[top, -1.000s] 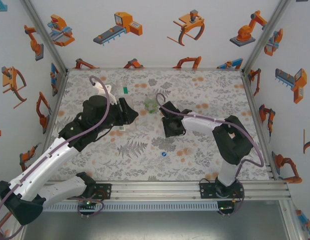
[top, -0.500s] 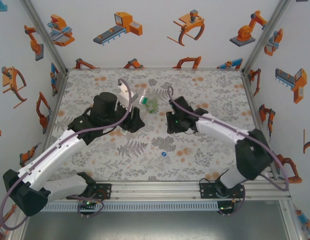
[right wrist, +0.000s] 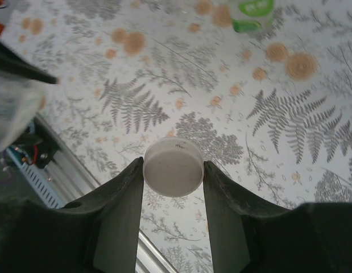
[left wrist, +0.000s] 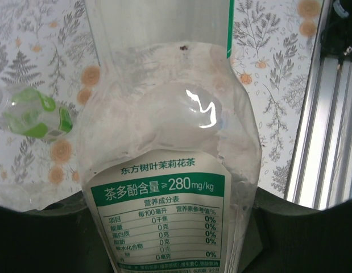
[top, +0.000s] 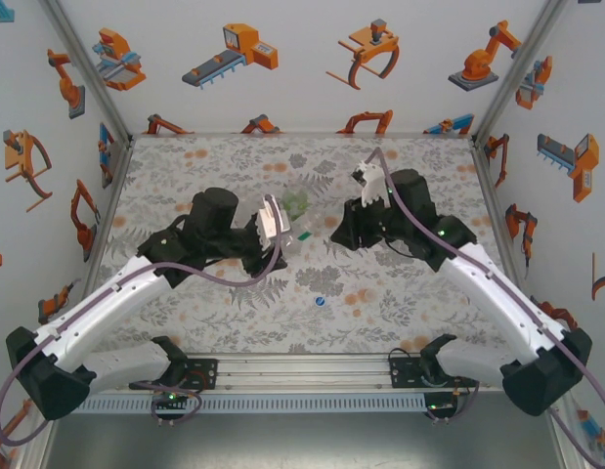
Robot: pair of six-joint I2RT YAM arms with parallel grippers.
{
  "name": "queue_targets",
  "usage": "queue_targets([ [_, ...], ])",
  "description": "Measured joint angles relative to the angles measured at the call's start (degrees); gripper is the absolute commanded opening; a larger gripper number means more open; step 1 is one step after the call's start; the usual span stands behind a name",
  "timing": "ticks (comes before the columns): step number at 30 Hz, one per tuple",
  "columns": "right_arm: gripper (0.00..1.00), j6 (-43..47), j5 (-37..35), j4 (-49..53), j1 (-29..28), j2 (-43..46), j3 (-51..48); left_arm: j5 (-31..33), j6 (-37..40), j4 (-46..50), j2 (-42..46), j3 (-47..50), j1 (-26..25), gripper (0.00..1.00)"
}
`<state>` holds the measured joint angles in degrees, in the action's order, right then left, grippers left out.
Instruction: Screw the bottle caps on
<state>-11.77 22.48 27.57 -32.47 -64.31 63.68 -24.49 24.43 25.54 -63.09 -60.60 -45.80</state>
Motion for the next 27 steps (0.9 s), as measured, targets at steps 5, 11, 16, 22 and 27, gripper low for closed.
queue_targets([
  [5, 0.12, 4.2, 7.0, 0.0, 0.0, 3.6, 1.8, 0.1, 4.2, 0.0, 0.0, 0.0, -1.3, 0.0],
  [11, 0.11, 8.7, 11.9, -0.6, 0.0, 6.4, 2.8, 0.4, 7.9, 0.0, -0.2, 0.0, -1.9, 0.0],
  [16, 0.08, 12.2, 14.0, 0.9, 0.0, 7.0, 3.5, 0.4, 10.3, 0.8, -0.3, 0.0, -1.9, 0.0],
  [22, 0.06, 14.9, 15.5, 2.3, 0.0, 9.1, 3.6, 0.2, 12.2, 1.8, -0.1, 0.0, -1.9, 0.02],
  [27, 0.04, 16.2, 19.3, 0.0, 0.0, 12.0, 3.6, -0.7, 13.5, 3.4, -0.2, -0.3, -1.9, 0.02],
])
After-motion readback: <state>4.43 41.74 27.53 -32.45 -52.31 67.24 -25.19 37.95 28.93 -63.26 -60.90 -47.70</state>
